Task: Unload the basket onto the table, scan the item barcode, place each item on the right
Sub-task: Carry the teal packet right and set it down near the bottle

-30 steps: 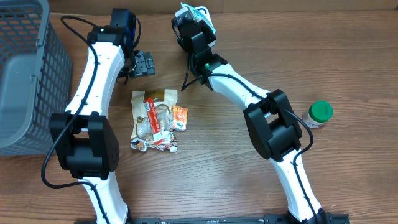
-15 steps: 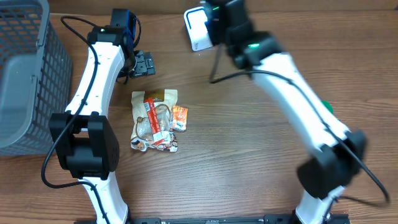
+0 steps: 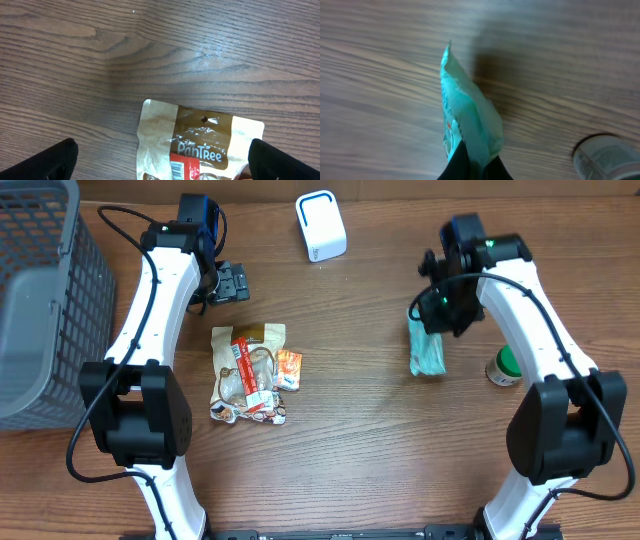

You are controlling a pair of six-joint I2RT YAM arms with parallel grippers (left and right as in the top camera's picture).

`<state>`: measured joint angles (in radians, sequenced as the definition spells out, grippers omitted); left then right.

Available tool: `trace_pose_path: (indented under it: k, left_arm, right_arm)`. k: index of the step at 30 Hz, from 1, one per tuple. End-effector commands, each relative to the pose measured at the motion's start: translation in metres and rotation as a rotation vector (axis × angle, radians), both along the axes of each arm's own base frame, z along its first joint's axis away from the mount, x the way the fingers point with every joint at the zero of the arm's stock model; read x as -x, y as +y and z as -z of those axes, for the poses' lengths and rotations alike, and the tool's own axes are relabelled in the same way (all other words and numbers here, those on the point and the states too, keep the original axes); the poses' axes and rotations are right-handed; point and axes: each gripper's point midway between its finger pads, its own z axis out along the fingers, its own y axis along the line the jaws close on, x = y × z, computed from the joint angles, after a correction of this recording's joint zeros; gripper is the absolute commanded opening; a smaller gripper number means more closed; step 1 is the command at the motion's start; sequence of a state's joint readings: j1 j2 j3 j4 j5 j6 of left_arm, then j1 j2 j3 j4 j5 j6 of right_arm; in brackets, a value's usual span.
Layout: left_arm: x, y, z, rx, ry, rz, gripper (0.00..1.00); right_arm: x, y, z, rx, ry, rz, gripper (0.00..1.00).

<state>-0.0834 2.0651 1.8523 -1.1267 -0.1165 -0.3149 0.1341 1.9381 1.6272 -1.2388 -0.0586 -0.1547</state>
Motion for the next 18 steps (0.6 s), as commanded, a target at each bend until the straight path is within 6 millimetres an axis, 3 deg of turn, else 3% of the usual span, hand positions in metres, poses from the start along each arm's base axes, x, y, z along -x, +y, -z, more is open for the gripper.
trace_pose_path:
  k: [1,6,7,8,13,15,18]
  left_arm:
    - [-0.003,-0.002,-0.018,0.007,-0.047,0.000,1.00]
    - [-0.003,-0.002,-0.018,0.007,-0.047,0.000,1.00]
    - [-0.003,-0.002,-0.018,0.007,-0.047,0.000,1.00]
    - [-0.003,-0.002,-0.018,0.007,-0.047,0.000,1.00]
    - [-0.003,-0.002,-0.018,0.007,-0.047,0.000,1.00]
    - [-0.003,-0.002,-0.018,0.007,-0.047,0.000,1.00]
    - [-0.003,-0.002,-0.018,0.007,-0.047,0.000,1.00]
  right_arm:
    - [0.001,-0.027,0.018,0.097,-0.010,-0.003,0.04]
    - [-0.003,-0.042,0.040,0.135,-0.041,0.025,0.04]
    - [-0.004,-0.043,0.042,0.135,-0.047,0.027,0.08]
    - [-0.006,-0.043,0.044,0.135,-0.056,0.028,0.26]
    - [-0.019,-0.044,0.044,0.137,-0.112,0.049,0.40]
    - [-0.026,-0.043,0.043,0.127,-0.138,0.103,0.52]
    - [-0.032,-0.029,0.041,0.045,-0.153,0.216,0.52]
